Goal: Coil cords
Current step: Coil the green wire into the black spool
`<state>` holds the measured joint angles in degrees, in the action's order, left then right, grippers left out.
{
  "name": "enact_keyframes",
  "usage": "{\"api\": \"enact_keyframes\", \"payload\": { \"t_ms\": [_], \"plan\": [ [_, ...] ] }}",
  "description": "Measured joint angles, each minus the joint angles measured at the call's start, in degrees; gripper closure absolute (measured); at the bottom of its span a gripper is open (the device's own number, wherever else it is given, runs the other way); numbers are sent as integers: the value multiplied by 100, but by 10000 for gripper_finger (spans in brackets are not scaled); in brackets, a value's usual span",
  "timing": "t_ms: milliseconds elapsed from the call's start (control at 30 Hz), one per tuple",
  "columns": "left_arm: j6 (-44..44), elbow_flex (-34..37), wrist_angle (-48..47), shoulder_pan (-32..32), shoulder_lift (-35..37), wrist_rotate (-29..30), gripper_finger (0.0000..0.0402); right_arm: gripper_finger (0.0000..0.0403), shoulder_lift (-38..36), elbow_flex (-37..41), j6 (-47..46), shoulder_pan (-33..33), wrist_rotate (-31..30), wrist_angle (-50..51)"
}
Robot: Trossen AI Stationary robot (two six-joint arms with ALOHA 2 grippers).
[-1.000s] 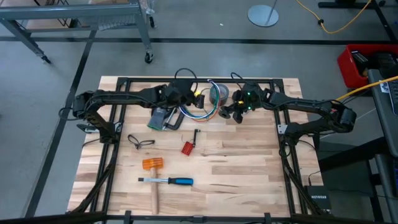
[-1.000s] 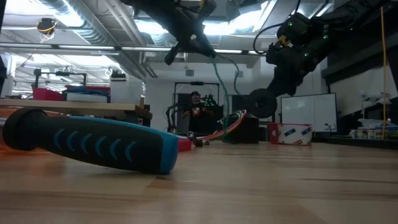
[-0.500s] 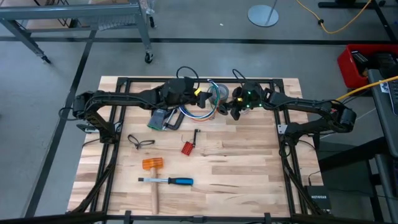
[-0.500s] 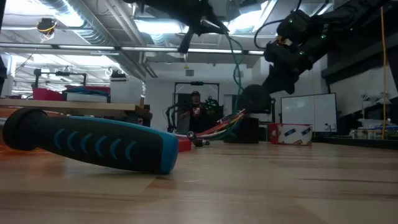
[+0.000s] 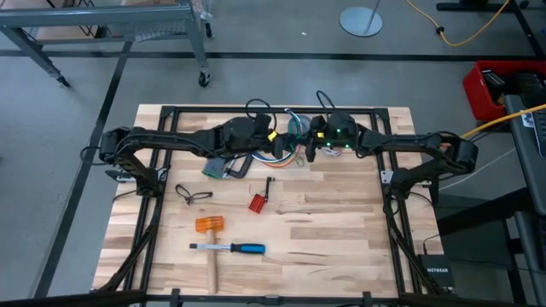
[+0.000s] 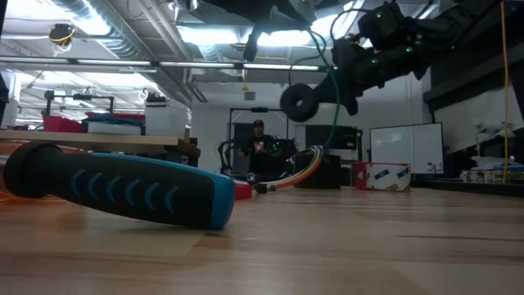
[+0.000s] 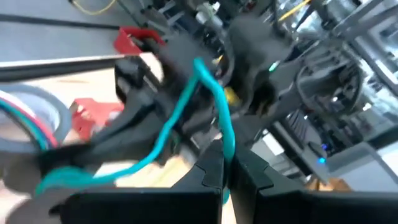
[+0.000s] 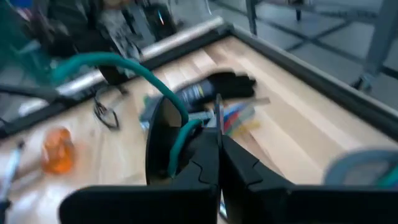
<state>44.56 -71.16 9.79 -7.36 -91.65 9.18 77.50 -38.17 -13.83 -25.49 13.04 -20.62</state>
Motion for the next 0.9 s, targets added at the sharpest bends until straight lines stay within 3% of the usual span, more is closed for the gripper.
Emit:
{"api": "enact_keyframes", "payload": {
  "t_ms": [533,900],
  "plan": [
    [179,0,-1184,255,-29,508,401,402,8,-2,-587,-42,262,-1450],
    [440,-7,-1084,407,-620,400,401,402,8,-2,-716,-40,-133,-2326]
  ]
}}
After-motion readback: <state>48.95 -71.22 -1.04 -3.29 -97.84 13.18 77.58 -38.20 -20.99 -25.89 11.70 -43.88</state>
